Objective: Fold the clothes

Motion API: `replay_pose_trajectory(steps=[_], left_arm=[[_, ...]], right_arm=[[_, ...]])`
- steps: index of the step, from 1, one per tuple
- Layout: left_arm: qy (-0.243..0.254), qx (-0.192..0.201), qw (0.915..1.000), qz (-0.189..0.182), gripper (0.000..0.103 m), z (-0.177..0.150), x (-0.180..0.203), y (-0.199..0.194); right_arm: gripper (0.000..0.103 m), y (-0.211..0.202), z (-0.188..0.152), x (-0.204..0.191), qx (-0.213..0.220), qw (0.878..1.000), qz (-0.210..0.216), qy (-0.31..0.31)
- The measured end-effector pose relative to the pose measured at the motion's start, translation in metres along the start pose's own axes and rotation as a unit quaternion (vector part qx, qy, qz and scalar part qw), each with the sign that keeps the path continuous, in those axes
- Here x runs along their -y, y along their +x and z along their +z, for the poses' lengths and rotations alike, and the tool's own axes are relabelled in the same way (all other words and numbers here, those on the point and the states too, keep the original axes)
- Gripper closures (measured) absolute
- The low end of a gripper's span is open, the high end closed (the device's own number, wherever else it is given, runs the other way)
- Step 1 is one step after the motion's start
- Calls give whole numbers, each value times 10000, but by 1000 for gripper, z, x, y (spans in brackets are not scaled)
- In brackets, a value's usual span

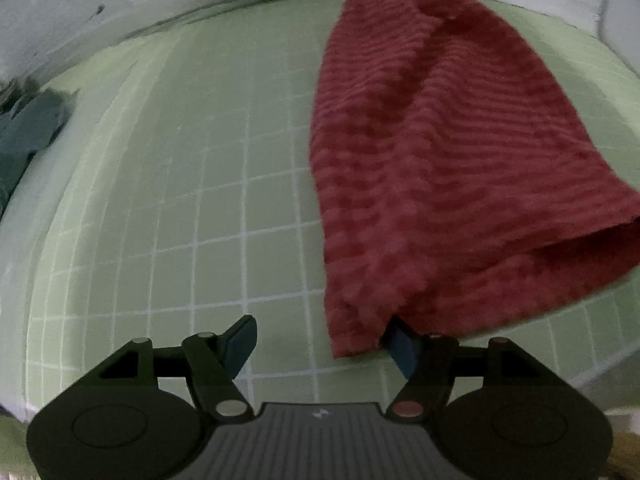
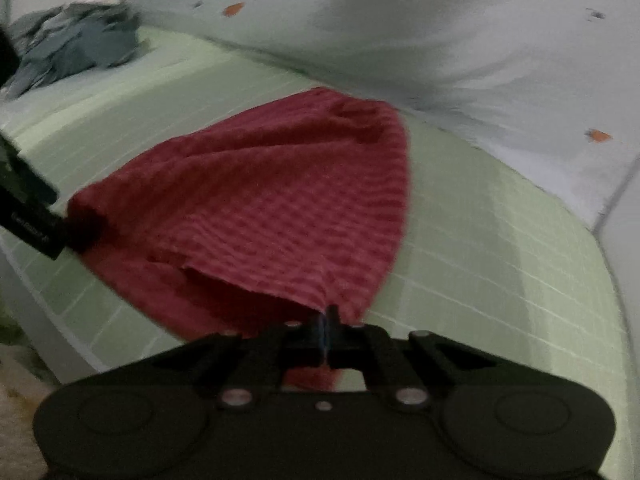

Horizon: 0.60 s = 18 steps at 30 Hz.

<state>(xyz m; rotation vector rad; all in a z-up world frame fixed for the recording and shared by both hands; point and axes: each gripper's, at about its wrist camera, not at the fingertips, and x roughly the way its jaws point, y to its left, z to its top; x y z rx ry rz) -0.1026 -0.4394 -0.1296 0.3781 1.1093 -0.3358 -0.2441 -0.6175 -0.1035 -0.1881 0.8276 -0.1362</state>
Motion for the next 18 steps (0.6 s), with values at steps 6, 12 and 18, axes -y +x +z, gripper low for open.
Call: replay_pose_trajectory(steps=[6, 12, 18], left_arm=[[-321, -43, 9995, -42, 31, -1, -9, -1], [-702, 18, 9974, -144, 32, -2, -24, -10], [-1265, 251, 9884, -805, 30, -5, -50, -34]], right_arm=[[103, 9, -17, 13, -446, 9985, 124, 277], [102, 19, -21, 4, -802, 9965, 250, 10], [74, 19, -11, 9, -834, 9955, 442, 99]])
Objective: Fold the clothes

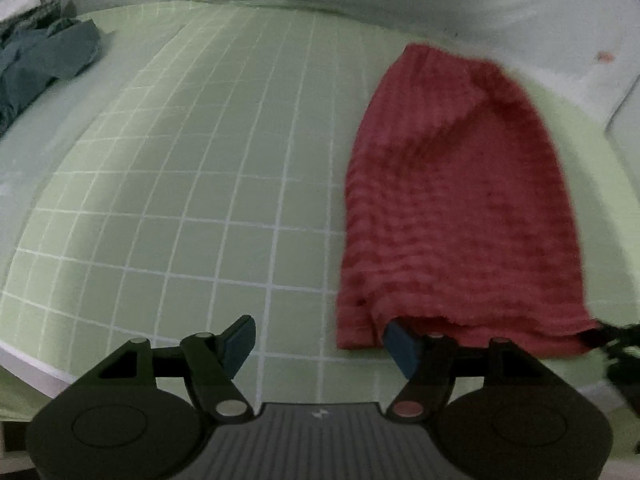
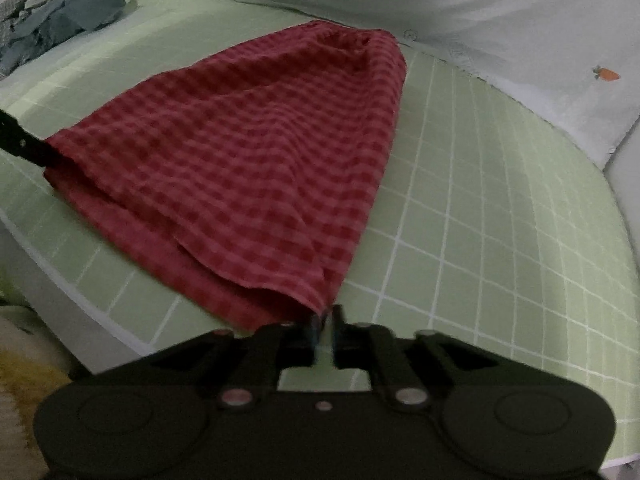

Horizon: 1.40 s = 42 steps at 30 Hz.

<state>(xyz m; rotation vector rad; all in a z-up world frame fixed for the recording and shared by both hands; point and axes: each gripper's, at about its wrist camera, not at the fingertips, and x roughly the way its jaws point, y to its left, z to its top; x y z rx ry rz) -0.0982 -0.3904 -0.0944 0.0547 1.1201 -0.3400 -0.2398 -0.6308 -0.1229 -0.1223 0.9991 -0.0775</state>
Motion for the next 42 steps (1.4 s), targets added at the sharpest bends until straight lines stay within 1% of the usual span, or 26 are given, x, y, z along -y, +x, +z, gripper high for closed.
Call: replay_pose_trajectory(steps=[1, 4, 7, 8, 11, 12, 15, 16, 17, 18, 20, 22, 24, 26, 27, 31, 32, 34, 35, 36, 37, 38, 39, 40, 41, 42], left_arm=[[-40, 81, 9999, -64, 30, 2, 0, -4], [-106, 252, 9993, -259, 30, 7, 4, -13], [-4, 273, 9989, -393, 30, 12, 17, -10], [34, 260, 9988, -413, 30, 12, 21, -7], [138, 282, 9982, -505, 30, 14, 30, -7], [191, 297, 9982, -487, 30, 14, 32, -7], [543, 268, 9980, -171, 33, 13, 43, -4], [692, 232, 9973, -59, 39, 13, 47, -1], [848, 170, 9963, -2, 49, 12, 52, 3], [963, 111, 9953, -8, 54, 11, 55, 7], [1202, -17, 9927, -5, 73, 8, 62, 15], [1476, -111, 9889, 88, 84, 4, 69, 21], [1658, -140, 9860, 115, 85, 1, 72, 25], [1661, -223, 9859, 30, 92, -1, 71, 29], [1670, -246, 9856, 28, 93, -2, 70, 30], [1590, -236, 9870, 89, 95, -5, 67, 29], [1531, -240, 9879, 73, 95, -5, 66, 28], [1381, -278, 9900, 21, 95, -5, 61, 28], [1314, -303, 9909, -6, 95, -5, 59, 28], [1247, -327, 9917, -33, 95, -5, 56, 29], [1188, -344, 9923, -54, 96, -4, 54, 30], [1138, -344, 9929, -71, 97, -4, 53, 29], [1086, -338, 9935, -96, 99, -4, 51, 29], [1039, -326, 9940, -119, 100, -4, 49, 28], [993, -306, 9945, -134, 101, -4, 47, 27], [956, -274, 9949, -151, 101, -4, 46, 24]], right_arm=[[65, -4, 2, 1, 93, 9999, 90, 29], [64, -16, 7, 0, 406, 9986, 321, 58], [64, -7, 11, -7, 311, 9989, 320, -146], [64, -3, 13, -8, 266, 9990, 352, -119], [64, 4, 16, -2, 222, 9964, 660, 480], [64, 2, 16, 2, 279, 9941, 769, 711], [60, -6, 17, 11, 548, 9879, 830, 1188], [58, -6, 17, 16, 612, 9847, 853, 1391], [58, -5, 18, 19, 643, 9818, 884, 1550], [57, -2, 19, 22, 633, 9799, 897, 1666], [56, 2, 22, 24, 636, 9771, 931, 1805], [52, 4, 24, 23, 672, 9760, 986, 1819], [50, 5, 26, 21, 665, 9761, 1059, 1776], [48, 3, 26, 20, 706, 9754, 1118, 1762], [46, 0, 27, 20, 790, 9747, 1150, 1747], [33, -12, 30, 23, 1184, 9678, 1280, 1818], [32, -14, 30, 24, 1232, 9662, 1302, 1852], [31, -7, 33, 22, 1072, 9715, 1137, 1785], [32, 0, 35, 19, 910, 9771, 971, 1659], [37, 8, 36, 15, 732, 9826, 789, 1513], [46, 16, 37, 12, 554, 9872, 607, 1366], [52, 23, 37, 11, 409, 9886, 622, 1308], [71, 32, 36, 11, 201, 9882, 704, 1345], [84, 33, 35, 12, 168, 9876, 732, 1376], [94, 34, 34, 13, 176, 9872, 747, 1401], [102, 31, 34, 14, 182, 9873, 785, 1366]])
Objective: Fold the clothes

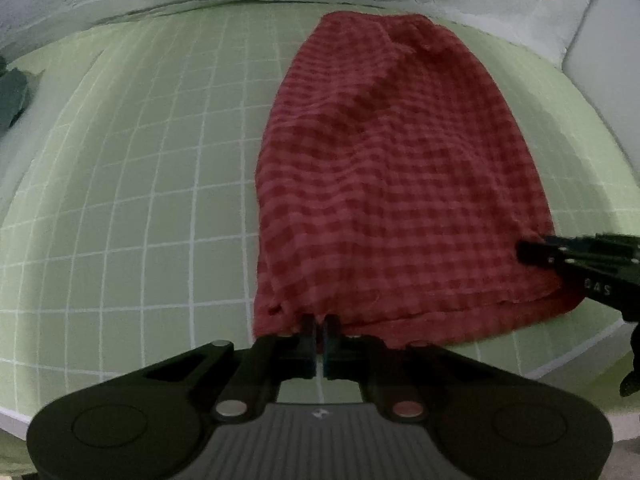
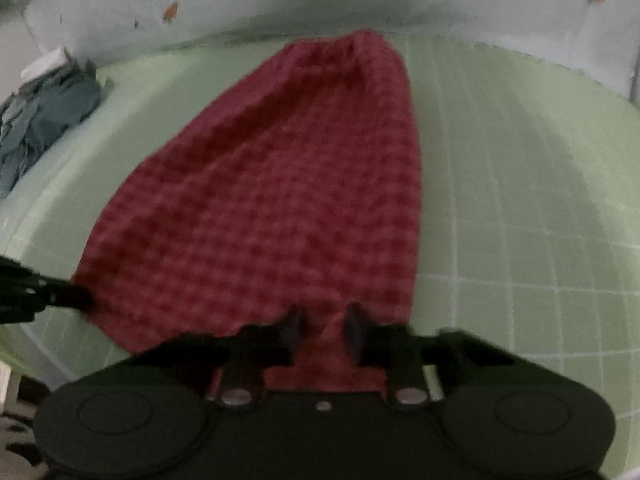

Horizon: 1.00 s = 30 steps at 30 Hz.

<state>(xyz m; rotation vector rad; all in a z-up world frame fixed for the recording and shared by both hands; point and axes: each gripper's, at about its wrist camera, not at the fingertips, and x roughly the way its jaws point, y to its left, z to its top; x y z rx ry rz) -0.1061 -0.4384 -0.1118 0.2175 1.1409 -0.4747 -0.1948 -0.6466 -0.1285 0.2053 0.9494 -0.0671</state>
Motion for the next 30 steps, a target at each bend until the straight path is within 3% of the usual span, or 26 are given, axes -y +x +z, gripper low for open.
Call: replay_pose_trajectory(steps=[4, 6, 8, 9, 10, 12, 14, 16, 23, 30], left_arm=[[-211, 236, 9991, -270, 101, -3, -10, -28], [-330, 234, 9984, -389, 101, -5, -16, -35], [-358, 53, 9990, -268, 99, -7, -19, -28], [-367, -53, 9992, -159, 98, -8, -21, -23], [-404, -118, 9991, -80, 96, -8, -23, -20], [-585, -48, 9982, -104, 77, -7, -29, -23], [-707, 94, 9972, -206, 56, -5, -34, -28], [-739, 185, 9969, -219, 50, 0, -38, -29], [-786, 248, 9966, -56, 49, 34, -55, -13], [-430, 308, 9986, -44, 44, 101, -57, 17]], right_arm=[[103, -38, -2, -5, 432, 9984, -26, -352], [102, -42, -6, -10, 296, 9974, -71, -660], [101, -30, -8, -14, -100, 9957, -51, -925], [91, -24, -9, -16, -212, 9948, -142, -989], [69, -21, -9, -17, -258, 9941, -212, -1032], [44, -24, -2, -15, -47, 9946, -259, -1005], [42, -27, 8, -10, 151, 9967, -192, -771], [36, -25, 19, -3, 246, 9987, -105, -428], [30, -2, 49, 25, 320, 9986, -183, 372], [24, 39, 109, 37, 302, 9976, -315, 533]])
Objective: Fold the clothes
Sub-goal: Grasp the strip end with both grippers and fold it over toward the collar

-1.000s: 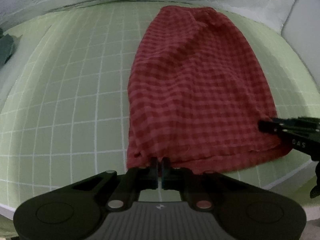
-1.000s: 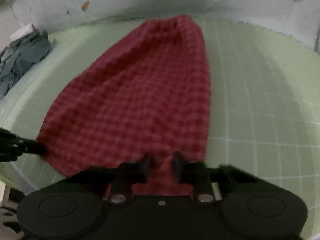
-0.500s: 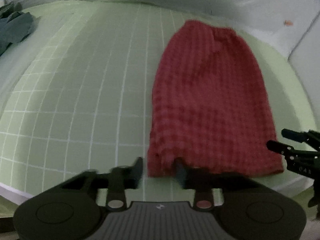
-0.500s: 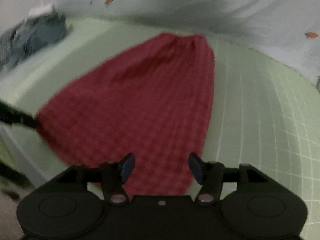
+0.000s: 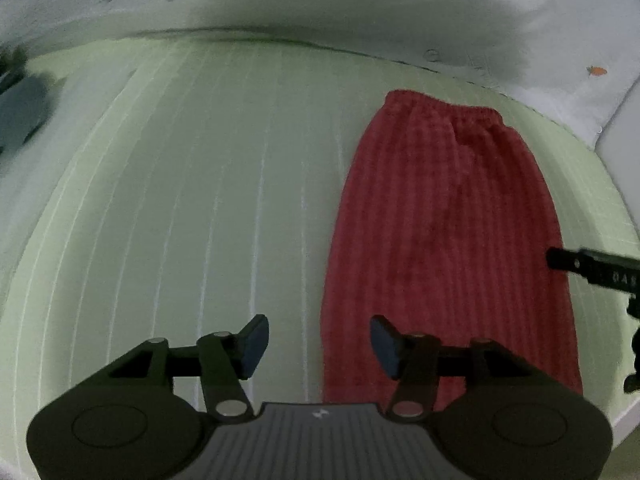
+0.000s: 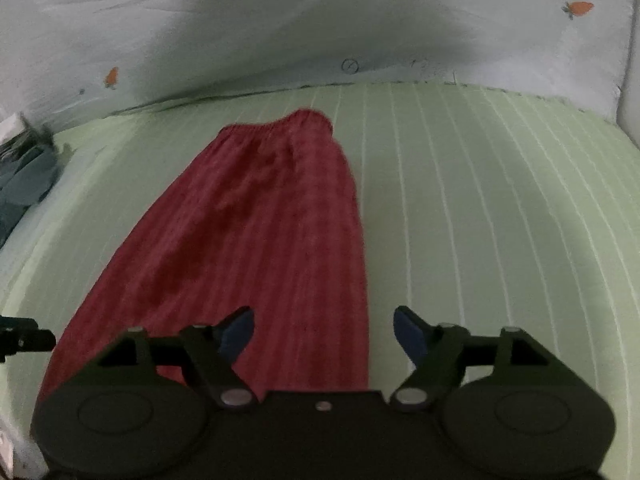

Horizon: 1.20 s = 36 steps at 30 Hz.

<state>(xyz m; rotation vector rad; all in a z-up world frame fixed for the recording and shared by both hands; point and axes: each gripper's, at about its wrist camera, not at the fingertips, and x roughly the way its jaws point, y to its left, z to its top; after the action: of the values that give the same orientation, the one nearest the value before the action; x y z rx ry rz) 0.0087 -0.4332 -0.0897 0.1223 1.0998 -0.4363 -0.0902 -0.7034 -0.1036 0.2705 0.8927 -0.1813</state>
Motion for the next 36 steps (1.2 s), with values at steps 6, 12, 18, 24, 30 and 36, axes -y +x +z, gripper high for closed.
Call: replay_pose_trajectory(steps=[6, 12, 18, 24, 30, 36], left_arm=[[442, 34, 9980, -442, 39, 87, 20, 54], [976, -98, 9926, -712, 35, 156, 48, 124], [1453, -129, 9864, -759, 54, 182, 69, 162], [1391, 274, 9866, -807, 87, 201, 78, 156], [1369, 962, 9826, -809, 87, 192, 79, 86], [1361, 1192, 9812, -670, 87, 131, 78, 33]], right_arm=[[23, 54, 62, 0, 31, 9999, 124, 104], [36, 112, 106, 2, -180, 9993, 331, 12], [66, 135, 124, -5, -452, 9958, 610, -511], [89, 130, 141, -5, 7, 9963, 749, -429], [89, 63, 136, -12, 761, 9924, 830, -499], [89, -2, 85, -31, 1015, 9878, 945, -711]])
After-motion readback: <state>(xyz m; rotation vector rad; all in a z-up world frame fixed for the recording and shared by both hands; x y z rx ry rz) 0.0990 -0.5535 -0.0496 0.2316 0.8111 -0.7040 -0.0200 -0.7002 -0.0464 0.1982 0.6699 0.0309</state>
